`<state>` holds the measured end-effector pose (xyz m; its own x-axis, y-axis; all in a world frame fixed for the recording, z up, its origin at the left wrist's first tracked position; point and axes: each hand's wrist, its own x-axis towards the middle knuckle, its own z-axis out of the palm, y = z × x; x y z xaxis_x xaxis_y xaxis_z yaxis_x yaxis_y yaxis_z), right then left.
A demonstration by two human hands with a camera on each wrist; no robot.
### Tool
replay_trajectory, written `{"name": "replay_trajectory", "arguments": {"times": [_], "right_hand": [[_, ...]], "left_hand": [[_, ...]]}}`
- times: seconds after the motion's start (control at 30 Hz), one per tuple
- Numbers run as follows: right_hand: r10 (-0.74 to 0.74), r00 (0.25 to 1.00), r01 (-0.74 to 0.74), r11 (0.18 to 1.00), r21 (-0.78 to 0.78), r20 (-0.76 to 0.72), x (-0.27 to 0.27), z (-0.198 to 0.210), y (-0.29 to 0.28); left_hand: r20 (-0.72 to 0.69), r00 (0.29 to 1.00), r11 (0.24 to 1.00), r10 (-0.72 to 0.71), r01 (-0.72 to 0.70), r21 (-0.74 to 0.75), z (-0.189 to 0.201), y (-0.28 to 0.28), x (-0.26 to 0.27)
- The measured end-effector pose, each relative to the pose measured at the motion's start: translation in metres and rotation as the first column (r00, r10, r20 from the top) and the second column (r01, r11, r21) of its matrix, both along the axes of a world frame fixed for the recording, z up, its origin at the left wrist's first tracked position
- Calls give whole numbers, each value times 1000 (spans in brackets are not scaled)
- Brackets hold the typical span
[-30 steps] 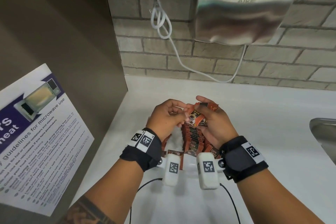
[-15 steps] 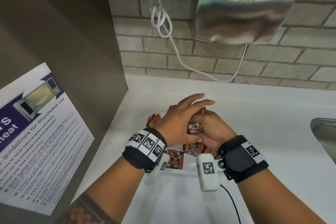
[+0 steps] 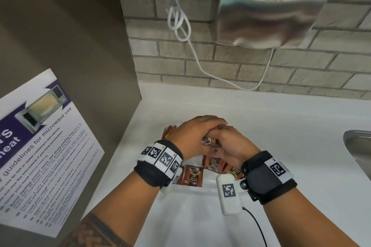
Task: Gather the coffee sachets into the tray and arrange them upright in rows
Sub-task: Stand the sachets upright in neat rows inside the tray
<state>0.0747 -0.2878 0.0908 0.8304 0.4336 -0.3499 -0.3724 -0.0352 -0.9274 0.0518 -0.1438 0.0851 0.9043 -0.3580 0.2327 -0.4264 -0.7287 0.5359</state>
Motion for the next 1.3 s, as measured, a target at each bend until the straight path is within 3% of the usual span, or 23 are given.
{"name": "replay_trajectory", "arguments": {"times": [0.07, 0.17, 0.27, 0.33, 0.4, 0.43, 0.47, 0.5, 0.6, 0.7, 0.8, 1.07, 1.2, 1.3], "right_hand": [[-24, 996, 33, 994, -104, 88, 0, 2, -2], [31, 930, 84, 952, -295, 367, 0, 9, -5], [-13, 921, 105, 970, -218, 389, 4, 16, -8], [-35, 927, 92, 986, -136, 374, 7, 21, -10], [-16, 928, 40, 998, -56, 372, 8, 27, -7], [-1, 930, 5, 1000, -9, 368, 7, 30, -3], [12, 928, -26, 999, 34, 372, 7, 31, 0], [21, 925, -53, 996, 74, 378, 6, 32, 4], [8, 880, -24, 999, 26, 476, 5, 31, 9], [25, 782, 123, 973, -194, 622, 5, 31, 7], [-5, 751, 262, 920, -290, 661, 12, 30, 0], [245, 744, 41, 912, -408, 621, 35, 53, 2], [279, 725, 42, 895, -444, 630, 43, 58, 2], [332, 706, 44, 861, -507, 625, 44, 61, 5]], "left_hand": [[11, 1000, 1000, 14, -14, 22, -4, 5, 4], [48, 999, 1000, 24, -24, 2, -4, 11, 8], [-52, 994, 963, 95, -105, -250, 9, 17, 11], [-214, 971, 822, 105, -205, -531, 19, 22, 14], [-389, 921, 543, -18, -317, -777, 26, 24, 16], [-451, 885, 409, -116, -371, -834, 26, 25, 16], [-472, 854, 322, -218, -394, -861, 27, 25, 16], [-460, 837, 290, -297, -380, -878, 30, 25, 15], [-391, 843, 337, -368, -271, -902, 33, 24, 13], [-397, 869, 380, -297, -274, -884, 26, 29, 13], [-416, 883, 434, -218, -294, -852, 20, 33, 11], [-413, 899, 580, -148, -260, -772, 9, 33, 9], [-450, 885, 651, -122, -271, -709, 9, 37, 5], [-445, 895, 719, -24, -294, -630, 7, 42, 6]]}}
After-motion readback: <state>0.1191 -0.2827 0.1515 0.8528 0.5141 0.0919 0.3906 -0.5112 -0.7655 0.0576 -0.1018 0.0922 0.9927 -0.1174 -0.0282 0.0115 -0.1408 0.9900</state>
